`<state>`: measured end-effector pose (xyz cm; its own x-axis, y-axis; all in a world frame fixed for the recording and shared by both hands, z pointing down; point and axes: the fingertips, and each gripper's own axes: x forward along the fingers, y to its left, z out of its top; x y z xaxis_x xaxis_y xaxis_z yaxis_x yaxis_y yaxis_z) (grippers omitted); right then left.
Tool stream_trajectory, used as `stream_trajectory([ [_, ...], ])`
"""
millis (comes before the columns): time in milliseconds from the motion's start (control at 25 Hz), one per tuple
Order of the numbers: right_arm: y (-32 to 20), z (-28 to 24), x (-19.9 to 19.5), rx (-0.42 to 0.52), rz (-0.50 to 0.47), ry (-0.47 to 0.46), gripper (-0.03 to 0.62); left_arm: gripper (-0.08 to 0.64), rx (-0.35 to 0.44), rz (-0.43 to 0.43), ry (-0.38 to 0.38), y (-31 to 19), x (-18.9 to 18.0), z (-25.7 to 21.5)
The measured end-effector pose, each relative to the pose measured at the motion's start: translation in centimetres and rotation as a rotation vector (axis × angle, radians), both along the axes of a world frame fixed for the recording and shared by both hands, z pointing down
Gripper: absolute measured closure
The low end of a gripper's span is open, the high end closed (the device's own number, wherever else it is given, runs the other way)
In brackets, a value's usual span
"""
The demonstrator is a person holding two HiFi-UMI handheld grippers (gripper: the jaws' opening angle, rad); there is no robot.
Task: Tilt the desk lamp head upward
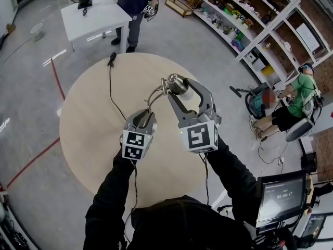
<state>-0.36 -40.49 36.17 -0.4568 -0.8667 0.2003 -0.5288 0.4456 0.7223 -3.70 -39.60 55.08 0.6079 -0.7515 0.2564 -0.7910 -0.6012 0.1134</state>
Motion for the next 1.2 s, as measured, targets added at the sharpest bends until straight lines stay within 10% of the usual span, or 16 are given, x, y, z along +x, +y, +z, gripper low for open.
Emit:
stream_trajectory([
  [1200, 1.2, -1.6, -5.0, 0.063, -0.099, -0.009, 0.344, 0.471, -0.025, -0.024, 0.038, 0.5, 0.2, 0.0],
])
